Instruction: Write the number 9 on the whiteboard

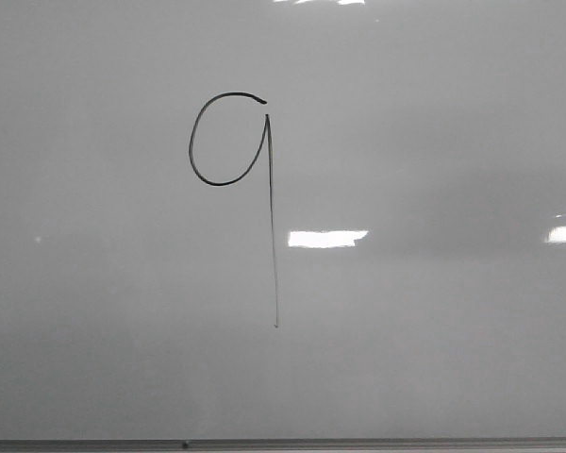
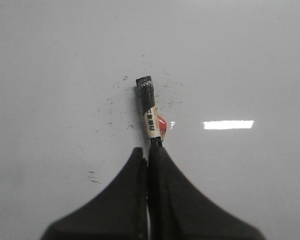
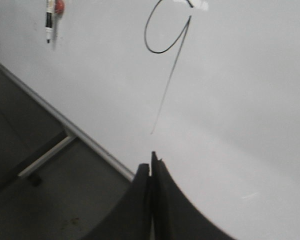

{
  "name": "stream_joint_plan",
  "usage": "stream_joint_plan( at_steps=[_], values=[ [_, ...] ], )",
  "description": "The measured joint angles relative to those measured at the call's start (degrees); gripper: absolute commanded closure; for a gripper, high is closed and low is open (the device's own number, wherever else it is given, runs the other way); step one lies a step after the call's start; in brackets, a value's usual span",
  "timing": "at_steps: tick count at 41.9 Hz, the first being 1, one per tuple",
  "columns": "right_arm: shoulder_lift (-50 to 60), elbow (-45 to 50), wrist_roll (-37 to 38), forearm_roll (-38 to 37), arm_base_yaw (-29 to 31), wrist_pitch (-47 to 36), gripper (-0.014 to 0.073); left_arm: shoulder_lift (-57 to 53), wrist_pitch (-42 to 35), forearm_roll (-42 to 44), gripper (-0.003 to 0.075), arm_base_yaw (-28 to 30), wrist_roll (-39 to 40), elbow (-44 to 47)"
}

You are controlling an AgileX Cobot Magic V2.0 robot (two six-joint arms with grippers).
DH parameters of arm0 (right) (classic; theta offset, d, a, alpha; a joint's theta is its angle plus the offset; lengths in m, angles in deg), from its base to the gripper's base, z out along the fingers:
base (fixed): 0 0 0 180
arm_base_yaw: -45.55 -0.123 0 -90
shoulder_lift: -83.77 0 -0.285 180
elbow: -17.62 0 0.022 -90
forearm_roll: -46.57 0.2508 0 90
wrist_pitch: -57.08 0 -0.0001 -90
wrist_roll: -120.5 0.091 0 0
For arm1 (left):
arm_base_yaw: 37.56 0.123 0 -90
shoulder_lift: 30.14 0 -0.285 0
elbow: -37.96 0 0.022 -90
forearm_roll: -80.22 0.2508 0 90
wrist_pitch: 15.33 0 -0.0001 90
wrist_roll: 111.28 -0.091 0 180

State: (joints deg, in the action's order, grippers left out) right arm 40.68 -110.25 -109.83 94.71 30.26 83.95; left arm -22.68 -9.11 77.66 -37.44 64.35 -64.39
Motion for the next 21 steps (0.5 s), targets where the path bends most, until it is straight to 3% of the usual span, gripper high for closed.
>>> stream_joint_plan(
  at_steps=[6, 13, 21],
  values=[
    [5.0, 3.5, 7.4, -9.3, 0.0, -9.7, 0.0661, 0.0, 0.0, 0.0, 0.0739, 0.0, 0.0, 0.0],
    [14.7, 13.1, 22.4, -23.7, 2.1, -22.4, 0.0661, 0.0, 0.0, 0.0, 0.0739, 0.0, 0.0, 0.0],
    [26.2, 24.8, 32.7, -28.7, 10.2, -28.7, 0.0661, 0.0, 0.0, 0.0, 0.0739, 0.0, 0.0, 0.0]
  ],
)
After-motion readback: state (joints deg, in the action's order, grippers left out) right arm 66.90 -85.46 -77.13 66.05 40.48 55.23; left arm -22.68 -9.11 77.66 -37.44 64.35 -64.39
